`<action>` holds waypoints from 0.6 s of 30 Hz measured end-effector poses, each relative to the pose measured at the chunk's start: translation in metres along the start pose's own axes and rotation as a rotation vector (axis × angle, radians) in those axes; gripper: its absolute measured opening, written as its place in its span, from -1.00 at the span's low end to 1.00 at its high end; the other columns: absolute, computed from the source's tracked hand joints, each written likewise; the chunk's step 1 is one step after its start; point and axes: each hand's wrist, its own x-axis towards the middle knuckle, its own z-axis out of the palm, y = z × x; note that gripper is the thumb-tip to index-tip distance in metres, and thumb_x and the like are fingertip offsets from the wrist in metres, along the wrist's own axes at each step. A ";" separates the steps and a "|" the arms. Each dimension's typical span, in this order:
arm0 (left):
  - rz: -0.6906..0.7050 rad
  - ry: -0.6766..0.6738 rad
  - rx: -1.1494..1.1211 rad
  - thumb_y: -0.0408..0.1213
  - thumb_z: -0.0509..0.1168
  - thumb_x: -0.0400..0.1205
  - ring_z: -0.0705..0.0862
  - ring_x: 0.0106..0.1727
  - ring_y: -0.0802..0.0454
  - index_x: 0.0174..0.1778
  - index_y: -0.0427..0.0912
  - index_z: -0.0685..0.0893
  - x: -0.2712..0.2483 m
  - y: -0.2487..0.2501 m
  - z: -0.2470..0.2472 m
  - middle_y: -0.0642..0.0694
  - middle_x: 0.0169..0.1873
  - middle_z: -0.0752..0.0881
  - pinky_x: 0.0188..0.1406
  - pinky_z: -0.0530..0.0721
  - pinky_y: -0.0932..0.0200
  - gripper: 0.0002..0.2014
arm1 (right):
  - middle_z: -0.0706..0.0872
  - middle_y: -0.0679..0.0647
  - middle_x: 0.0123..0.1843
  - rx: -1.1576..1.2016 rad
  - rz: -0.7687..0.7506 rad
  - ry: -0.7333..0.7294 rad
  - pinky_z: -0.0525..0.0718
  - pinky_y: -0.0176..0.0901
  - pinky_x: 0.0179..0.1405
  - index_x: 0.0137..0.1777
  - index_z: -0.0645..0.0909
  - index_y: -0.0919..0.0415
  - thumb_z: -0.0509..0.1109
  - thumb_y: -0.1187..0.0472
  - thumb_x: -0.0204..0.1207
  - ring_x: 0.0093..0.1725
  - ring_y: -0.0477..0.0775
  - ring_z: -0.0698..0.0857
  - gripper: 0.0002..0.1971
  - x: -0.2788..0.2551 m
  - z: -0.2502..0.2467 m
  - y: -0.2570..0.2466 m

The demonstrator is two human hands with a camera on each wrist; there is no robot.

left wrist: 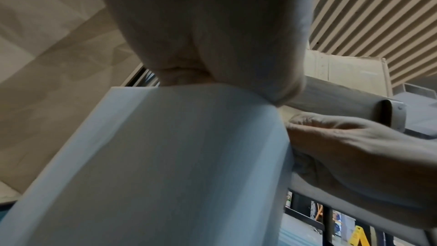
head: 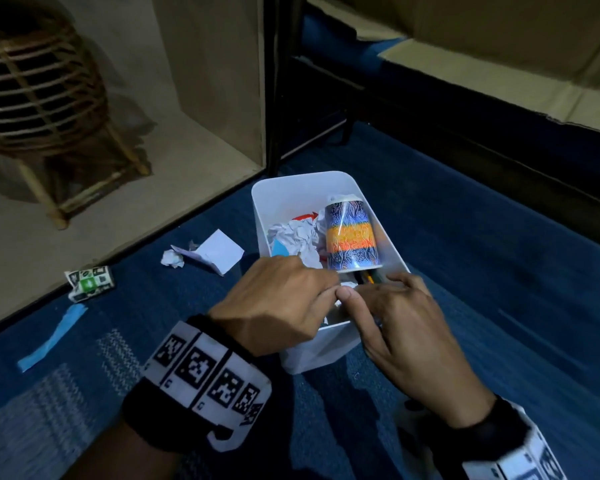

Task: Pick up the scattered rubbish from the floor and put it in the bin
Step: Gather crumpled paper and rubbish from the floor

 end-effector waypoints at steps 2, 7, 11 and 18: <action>0.071 0.083 -0.185 -0.14 0.19 0.67 0.69 -0.22 0.00 0.00 0.02 0.67 -0.005 0.002 -0.002 0.02 -0.24 0.76 -0.22 0.64 0.00 -0.85 | 0.83 -0.23 -0.11 0.119 -0.019 0.052 0.52 0.05 0.27 -0.10 0.76 -0.07 0.10 -0.12 0.79 -0.05 -0.17 0.75 -0.58 -0.001 -0.002 0.001; 0.127 0.468 -0.224 -0.36 0.40 0.60 0.71 0.05 0.03 0.00 -0.25 0.80 -0.016 0.002 -0.016 -0.05 -0.01 0.78 0.11 0.65 0.04 -0.88 | 0.82 -0.20 0.03 0.287 -0.079 0.303 0.68 -0.03 0.13 0.00 0.81 0.09 0.42 0.07 0.66 0.10 -0.20 0.76 -0.84 -0.010 -0.013 0.006; -0.045 0.302 0.032 0.10 0.13 0.70 0.54 0.37 0.10 0.01 0.00 0.80 -0.023 -0.007 -0.020 0.14 0.10 0.74 0.56 0.25 -0.20 -0.62 | 0.78 -0.25 -0.15 0.182 -0.070 0.223 0.59 -0.01 0.25 -0.11 0.76 -0.03 0.30 -0.09 0.71 -0.09 -0.20 0.72 -0.72 -0.014 -0.015 0.007; -0.157 -0.181 0.175 0.16 -0.18 0.76 0.20 0.64 0.22 -0.28 -0.15 0.76 -0.018 0.010 -0.004 0.02 -0.11 0.81 0.64 -0.24 -0.31 -0.30 | 0.64 -0.15 -0.39 -0.044 -0.072 0.001 0.44 0.11 0.44 -0.21 0.60 -0.05 -0.19 -0.27 0.78 -0.23 -0.11 0.68 -0.39 -0.010 -0.016 0.000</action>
